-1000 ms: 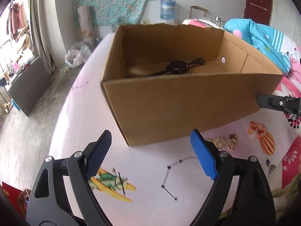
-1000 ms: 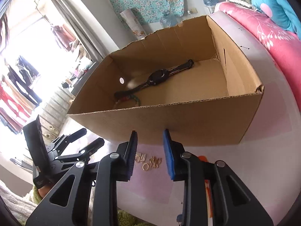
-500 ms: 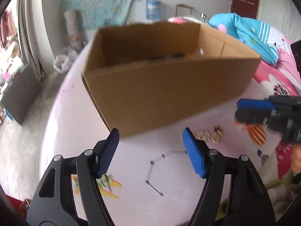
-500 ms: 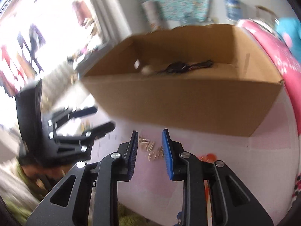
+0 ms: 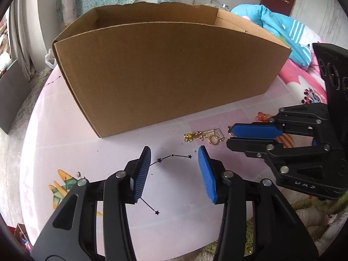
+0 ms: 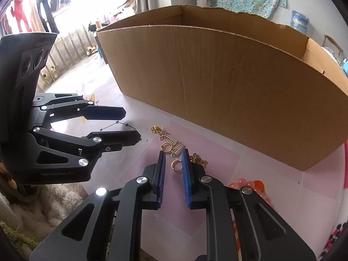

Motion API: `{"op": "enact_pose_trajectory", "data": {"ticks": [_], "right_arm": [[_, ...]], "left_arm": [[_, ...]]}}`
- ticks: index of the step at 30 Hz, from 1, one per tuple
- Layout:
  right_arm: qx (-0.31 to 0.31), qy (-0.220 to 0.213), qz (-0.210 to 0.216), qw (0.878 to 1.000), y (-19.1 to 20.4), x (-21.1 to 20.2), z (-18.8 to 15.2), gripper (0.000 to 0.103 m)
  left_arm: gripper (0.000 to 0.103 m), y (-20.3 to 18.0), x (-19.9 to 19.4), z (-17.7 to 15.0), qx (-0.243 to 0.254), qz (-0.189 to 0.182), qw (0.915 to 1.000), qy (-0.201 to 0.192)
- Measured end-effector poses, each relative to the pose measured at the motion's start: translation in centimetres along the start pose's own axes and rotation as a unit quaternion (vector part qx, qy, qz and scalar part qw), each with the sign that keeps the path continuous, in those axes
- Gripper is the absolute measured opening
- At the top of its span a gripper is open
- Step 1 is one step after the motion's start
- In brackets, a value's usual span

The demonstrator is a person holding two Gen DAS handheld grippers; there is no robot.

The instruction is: Organize jewelry

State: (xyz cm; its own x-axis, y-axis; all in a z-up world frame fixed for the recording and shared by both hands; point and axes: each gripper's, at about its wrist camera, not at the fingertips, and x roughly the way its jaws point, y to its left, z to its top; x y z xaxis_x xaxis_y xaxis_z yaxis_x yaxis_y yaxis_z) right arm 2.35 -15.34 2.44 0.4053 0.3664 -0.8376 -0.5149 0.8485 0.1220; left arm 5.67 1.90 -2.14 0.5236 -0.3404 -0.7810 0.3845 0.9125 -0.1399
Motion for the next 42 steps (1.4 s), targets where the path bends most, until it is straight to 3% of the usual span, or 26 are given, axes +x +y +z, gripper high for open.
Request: {"op": "enact_pose_trajectory", "data": {"ticks": [15,22,33,42], "right_arm": [[0.011,0.018,0.0,1.0,-0.4,0.7,0.7,0.011],[0.052,0.013,-0.013,0.998,-1.1,0.4,0.0,0.011],[0.078,-0.003,0.002,0.997,-2.6,0.3,-0.4,0.011],[0.091,-0.016,0.016,0.996,-3.3,-0.4,-1.9,0.011]], "left_arm": [[0.035,-2.0,-0.2,0.2,0.051,-0.026,0.9983,-0.001],[0.02,-3.4,1.5,0.9,0.071,-0.035,0.9965,0.028],[0.016,-4.9,2.3,1.7,0.118,0.0,0.9925,0.033],[0.01,-5.9,2.6,1.9,0.141,0.008,0.9895,0.028]]}}
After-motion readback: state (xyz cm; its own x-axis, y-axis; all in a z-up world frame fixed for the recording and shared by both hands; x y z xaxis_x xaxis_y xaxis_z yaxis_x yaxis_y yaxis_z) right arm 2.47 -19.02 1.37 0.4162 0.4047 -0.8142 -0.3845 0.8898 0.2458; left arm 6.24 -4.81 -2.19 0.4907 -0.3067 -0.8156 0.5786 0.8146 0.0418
